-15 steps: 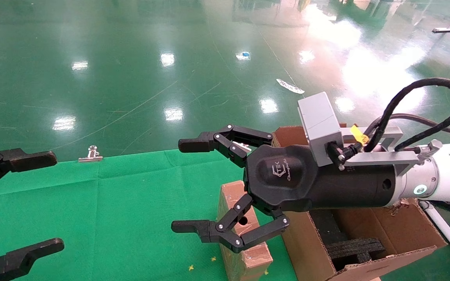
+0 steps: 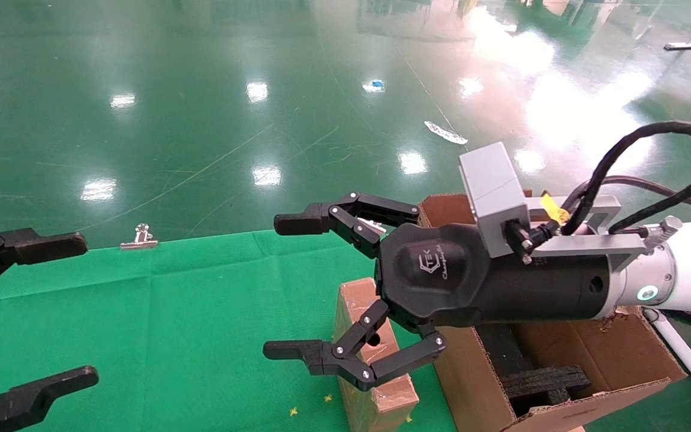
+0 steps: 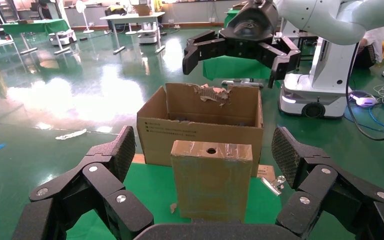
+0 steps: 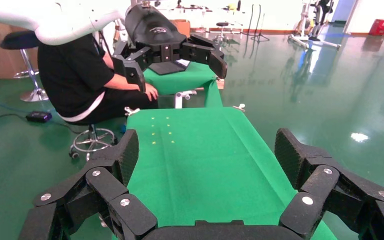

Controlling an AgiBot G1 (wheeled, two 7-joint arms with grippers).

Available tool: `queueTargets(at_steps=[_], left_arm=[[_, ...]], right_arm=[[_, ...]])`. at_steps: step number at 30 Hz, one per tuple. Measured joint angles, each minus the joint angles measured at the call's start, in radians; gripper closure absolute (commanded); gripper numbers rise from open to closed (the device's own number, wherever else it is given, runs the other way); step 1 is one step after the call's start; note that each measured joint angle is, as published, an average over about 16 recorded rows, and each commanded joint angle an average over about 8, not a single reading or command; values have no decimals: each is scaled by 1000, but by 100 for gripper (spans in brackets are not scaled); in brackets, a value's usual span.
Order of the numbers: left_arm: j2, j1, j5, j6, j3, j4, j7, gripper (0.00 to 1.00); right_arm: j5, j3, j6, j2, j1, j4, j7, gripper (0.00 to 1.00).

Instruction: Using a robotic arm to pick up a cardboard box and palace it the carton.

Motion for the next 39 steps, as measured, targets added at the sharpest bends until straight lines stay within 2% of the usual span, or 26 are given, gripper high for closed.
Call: queueTargets(at_steps=[5, 10, 17, 22, 30, 39], left_arm=[[0, 0, 0, 0, 0, 0, 0, 0], [0, 0, 0, 0, 0, 0, 0, 0], [0, 0, 0, 0, 1, 0, 0, 0], [0, 0, 0, 0, 1, 0, 0, 0], [0, 0, 0, 0, 1, 0, 0, 0], [0, 0, -1, 0, 1, 0, 1, 0]], right_arm=[[-73, -37, -8, -6, 37, 21, 17, 0], [-205, -115, -30, -34, 120, 44, 43, 0], [-412, -299, -68, -110, 299, 61, 69, 0], [-514, -450, -84, -155, 440, 62, 83, 0], [-588, -676, -88, -169, 657, 61, 120, 0], [-615, -891, -87, -162, 877, 61, 183, 0]])
